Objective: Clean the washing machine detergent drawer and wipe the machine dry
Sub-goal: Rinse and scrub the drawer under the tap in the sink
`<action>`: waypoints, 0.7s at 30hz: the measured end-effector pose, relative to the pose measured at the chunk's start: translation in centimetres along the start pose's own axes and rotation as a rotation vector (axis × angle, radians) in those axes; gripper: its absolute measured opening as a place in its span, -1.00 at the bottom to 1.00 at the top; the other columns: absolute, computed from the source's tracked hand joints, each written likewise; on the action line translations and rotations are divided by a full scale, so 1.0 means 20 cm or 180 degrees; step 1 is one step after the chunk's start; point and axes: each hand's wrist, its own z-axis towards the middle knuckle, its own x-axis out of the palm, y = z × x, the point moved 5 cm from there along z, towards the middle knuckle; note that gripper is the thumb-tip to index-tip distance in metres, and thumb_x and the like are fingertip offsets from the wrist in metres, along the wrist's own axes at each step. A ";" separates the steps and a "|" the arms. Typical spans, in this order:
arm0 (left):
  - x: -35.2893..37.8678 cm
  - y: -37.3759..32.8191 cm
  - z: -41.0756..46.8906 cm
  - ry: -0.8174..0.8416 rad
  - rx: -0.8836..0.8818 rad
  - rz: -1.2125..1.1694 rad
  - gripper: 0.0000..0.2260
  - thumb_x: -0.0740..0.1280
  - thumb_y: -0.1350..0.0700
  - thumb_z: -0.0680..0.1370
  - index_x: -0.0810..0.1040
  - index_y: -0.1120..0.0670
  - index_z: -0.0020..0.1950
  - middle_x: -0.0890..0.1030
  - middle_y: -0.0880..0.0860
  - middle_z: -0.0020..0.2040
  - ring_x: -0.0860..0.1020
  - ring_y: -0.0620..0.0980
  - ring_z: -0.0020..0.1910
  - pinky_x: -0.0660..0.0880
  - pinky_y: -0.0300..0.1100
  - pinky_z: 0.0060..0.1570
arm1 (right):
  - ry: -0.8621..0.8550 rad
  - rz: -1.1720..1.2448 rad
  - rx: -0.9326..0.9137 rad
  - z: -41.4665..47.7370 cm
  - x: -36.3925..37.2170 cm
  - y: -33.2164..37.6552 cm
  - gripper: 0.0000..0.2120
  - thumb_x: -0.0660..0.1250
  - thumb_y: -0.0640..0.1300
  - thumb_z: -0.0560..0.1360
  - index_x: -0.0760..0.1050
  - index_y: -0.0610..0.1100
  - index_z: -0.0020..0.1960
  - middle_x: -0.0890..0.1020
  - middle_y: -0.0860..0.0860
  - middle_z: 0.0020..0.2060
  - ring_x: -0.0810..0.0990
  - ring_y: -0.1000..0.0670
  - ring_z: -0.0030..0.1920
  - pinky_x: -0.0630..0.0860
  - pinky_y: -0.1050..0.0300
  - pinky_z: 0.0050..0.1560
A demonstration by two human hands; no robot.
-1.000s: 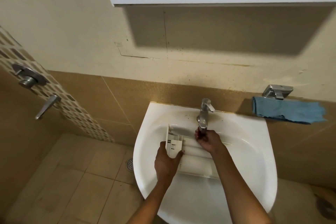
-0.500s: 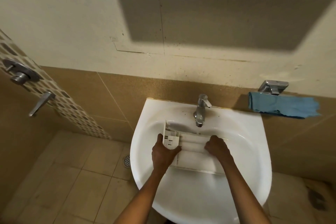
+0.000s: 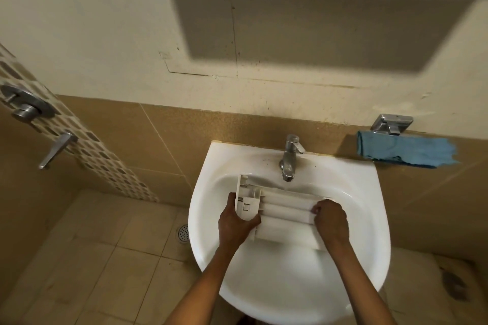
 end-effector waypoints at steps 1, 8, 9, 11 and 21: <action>0.00 0.00 0.00 -0.0001 0.0013 0.0017 -0.45 0.43 -0.08 0.21 0.35 0.03 0.11 0.55 -0.07 -0.18 0.52 0.00 -0.23 0.42 -0.23 -0.24 | -0.0044 -0.0133 0.0017 -0.01 -0.01 0.01 -0.75 0.19 -0.37 0.44 0.57 -0.27 0.05 0.58 -0.15 0.07 0.53 -0.16 0.14 0.41 0.09 0.08; 0.00 0.00 0.01 0.0113 0.0116 0.0036 -0.34 0.51 -0.03 0.27 0.32 0.07 0.27 0.54 -0.05 -0.10 0.52 -0.01 -0.15 0.45 -0.21 -0.16 | -0.0062 -0.0189 -0.1148 -0.09 0.09 0.24 -0.77 0.47 -0.50 0.11 0.58 -0.22 -0.37 0.60 -0.08 -0.42 0.63 -0.08 -0.40 0.38 0.27 -0.35; 0.00 0.00 0.01 0.0126 0.0124 0.0056 -0.35 0.53 0.00 0.29 0.32 0.08 0.28 0.54 -0.04 -0.09 0.53 0.00 -0.14 0.45 -0.20 -0.15 | -0.0062 -0.0155 -0.1118 -0.09 0.07 0.19 -0.81 0.42 -0.49 0.22 0.62 -0.24 -0.28 0.64 -0.11 -0.34 0.66 -0.10 -0.30 0.36 0.25 -0.21; 0.00 -0.01 0.00 0.0141 0.0147 0.0054 -0.36 0.53 0.07 0.33 0.31 0.10 0.31 0.54 -0.03 -0.09 0.53 0.00 -0.13 0.45 -0.21 -0.13 | -0.0269 0.0026 -0.0738 -0.08 0.00 0.05 -0.78 0.29 -0.45 0.37 0.65 -0.25 -0.13 0.67 -0.13 -0.17 0.67 -0.15 -0.13 0.38 0.27 -0.11; -0.04 0.03 -0.02 0.0312 0.0229 -0.0273 -0.35 0.56 0.14 0.32 0.31 0.06 0.31 0.56 -0.08 -0.07 0.55 -0.04 -0.10 0.45 -0.42 -0.23 | -0.0114 0.0133 -0.0983 -0.06 -0.04 0.21 -0.63 0.34 -0.24 0.46 0.48 -0.13 0.26 0.50 -0.09 0.18 0.46 -0.12 0.20 0.42 0.06 0.16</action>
